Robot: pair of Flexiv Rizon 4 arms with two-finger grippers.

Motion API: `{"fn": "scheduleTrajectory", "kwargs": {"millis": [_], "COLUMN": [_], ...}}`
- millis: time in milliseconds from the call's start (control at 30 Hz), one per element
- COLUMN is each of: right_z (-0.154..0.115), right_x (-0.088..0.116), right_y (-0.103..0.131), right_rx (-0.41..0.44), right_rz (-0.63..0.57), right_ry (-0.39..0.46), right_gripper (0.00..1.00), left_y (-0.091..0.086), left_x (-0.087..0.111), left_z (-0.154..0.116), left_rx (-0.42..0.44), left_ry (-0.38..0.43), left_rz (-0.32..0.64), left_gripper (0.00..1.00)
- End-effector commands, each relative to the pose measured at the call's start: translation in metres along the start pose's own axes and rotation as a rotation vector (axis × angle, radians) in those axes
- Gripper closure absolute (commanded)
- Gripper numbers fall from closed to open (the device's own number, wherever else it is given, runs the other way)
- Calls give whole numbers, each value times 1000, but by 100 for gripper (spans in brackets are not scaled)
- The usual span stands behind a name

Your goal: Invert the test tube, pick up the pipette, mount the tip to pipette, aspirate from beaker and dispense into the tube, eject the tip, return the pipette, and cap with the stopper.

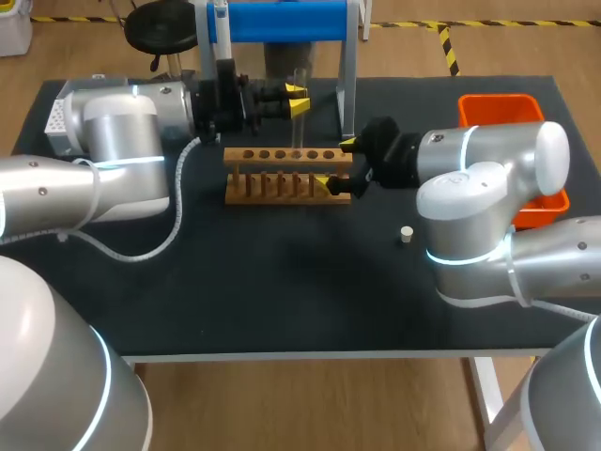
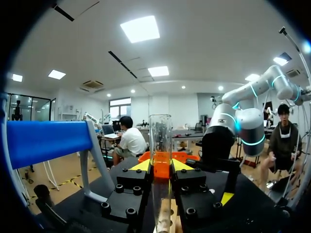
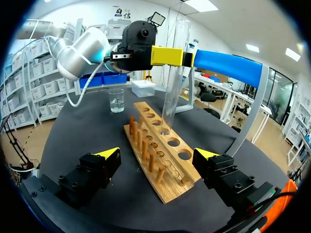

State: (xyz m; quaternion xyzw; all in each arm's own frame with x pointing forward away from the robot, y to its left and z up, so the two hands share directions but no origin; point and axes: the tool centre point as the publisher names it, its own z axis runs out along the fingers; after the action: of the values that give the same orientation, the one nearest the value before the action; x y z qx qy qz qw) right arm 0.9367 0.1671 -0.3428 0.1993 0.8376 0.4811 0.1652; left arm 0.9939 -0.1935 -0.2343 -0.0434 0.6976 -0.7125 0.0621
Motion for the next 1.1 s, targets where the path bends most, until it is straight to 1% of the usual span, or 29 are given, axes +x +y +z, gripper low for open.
{"fn": "scheduleTrajectory", "kwargs": {"millis": [33, 1100], "right_z": [1, 1], "right_x": [0, 0], "right_y": [0, 0], "right_rx": [2, 2], "right_rz": [0, 0], "right_ry": [-1, -1], "right_gripper": [0, 0], "left_y": [4, 29], "left_x": [-2, 2], "left_z": [1, -6], "left_rx": [8, 46], "left_ry": [3, -34], "left_rz": [0, -16], "left_gripper": [100, 100]}}
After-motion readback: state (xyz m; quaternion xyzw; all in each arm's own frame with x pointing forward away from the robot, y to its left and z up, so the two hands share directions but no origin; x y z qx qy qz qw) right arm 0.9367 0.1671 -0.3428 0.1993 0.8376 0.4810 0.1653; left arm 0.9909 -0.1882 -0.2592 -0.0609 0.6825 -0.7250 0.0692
